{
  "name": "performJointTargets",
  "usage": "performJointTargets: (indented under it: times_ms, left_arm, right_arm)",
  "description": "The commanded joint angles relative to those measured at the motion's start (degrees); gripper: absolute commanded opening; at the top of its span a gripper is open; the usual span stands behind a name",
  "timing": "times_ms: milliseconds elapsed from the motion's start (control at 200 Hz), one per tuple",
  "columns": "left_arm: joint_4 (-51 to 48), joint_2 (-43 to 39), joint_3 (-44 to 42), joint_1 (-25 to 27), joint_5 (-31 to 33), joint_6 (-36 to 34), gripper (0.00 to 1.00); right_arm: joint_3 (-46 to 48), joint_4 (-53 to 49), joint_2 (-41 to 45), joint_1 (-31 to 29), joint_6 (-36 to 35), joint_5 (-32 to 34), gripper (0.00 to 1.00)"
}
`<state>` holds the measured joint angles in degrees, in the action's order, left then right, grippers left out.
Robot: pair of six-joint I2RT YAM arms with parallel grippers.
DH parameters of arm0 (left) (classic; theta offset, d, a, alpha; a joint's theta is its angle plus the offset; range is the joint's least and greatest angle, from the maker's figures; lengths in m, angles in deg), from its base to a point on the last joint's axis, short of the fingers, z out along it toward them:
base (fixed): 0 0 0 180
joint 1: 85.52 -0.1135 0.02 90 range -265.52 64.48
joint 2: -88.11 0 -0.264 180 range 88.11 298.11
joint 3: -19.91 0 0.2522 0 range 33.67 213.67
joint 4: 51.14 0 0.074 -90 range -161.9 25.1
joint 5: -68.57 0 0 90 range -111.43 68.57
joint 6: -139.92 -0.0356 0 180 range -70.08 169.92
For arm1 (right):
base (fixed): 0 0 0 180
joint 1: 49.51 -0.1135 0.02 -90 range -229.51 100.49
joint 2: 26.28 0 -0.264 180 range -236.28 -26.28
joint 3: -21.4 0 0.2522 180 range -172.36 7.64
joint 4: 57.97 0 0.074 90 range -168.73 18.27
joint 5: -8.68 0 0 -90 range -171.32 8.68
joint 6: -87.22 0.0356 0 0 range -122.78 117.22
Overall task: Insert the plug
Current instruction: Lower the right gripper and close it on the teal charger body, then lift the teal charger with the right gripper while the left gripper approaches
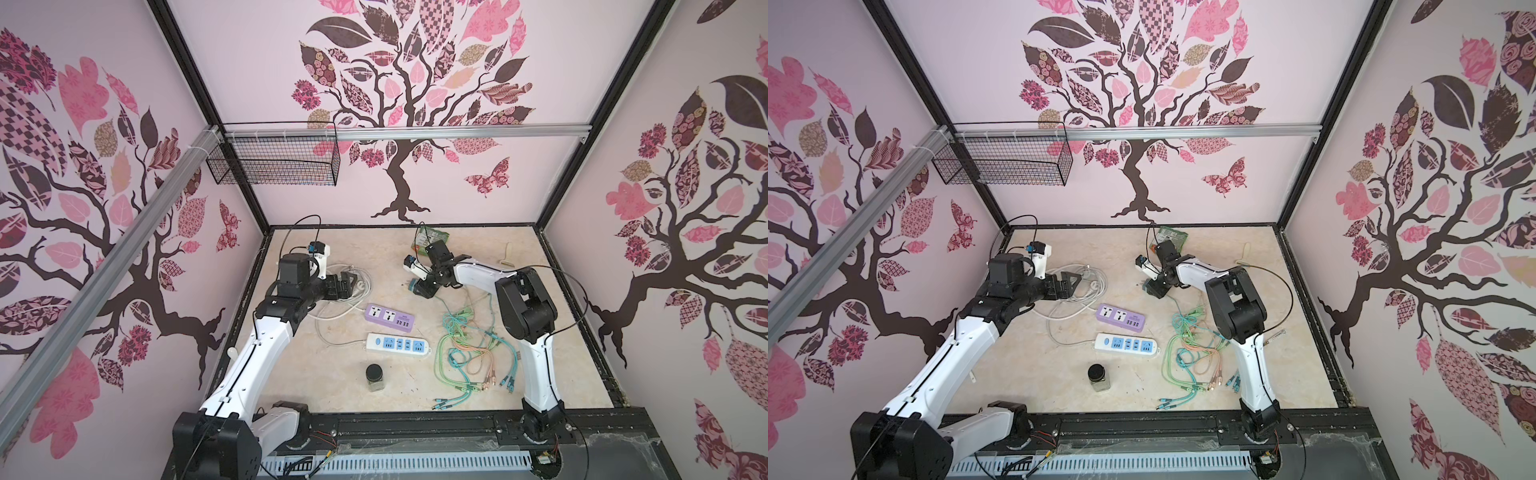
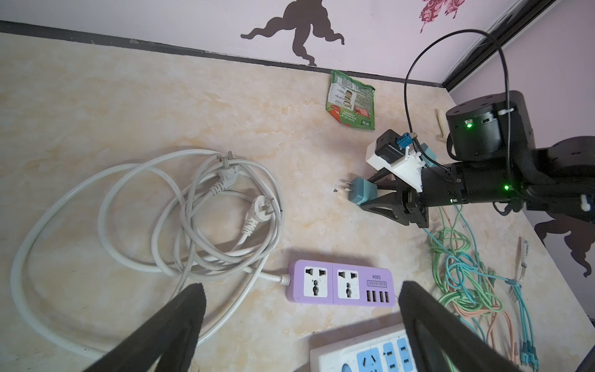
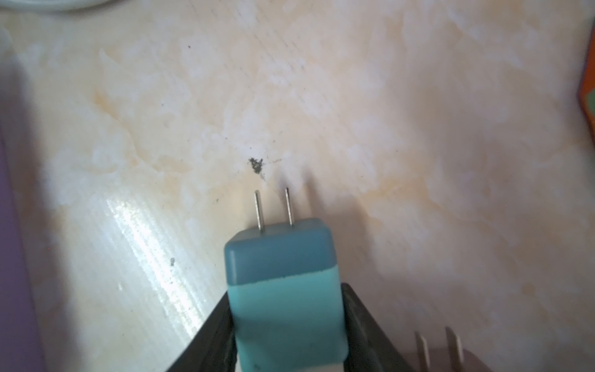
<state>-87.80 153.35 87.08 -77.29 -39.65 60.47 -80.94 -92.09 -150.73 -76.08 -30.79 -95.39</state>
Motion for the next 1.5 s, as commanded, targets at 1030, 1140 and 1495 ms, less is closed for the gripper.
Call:
performJointTargets:
  times_ms: [1030, 1140, 1495]
  left_arm:
    - [0.52, -0.08, 1.56, -0.1, -11.61, 5.22, 0.96]
    - [1.25, -0.2, 2.27, -0.08, -14.22, 6.7, 0.95]
    - [5.09, 1.08, 3.59, -0.01, -24.09, 13.89, 0.95]
  right_arm:
    - [22.18, 17.13, 31.77, -0.37, 18.11, -4.91, 0.27]
    - [25.23, 18.47, 36.88, -0.44, 19.77, -5.58, 0.28]
    - [32.78, 20.9, 51.25, -0.99, 24.27, -8.14, 0.34]
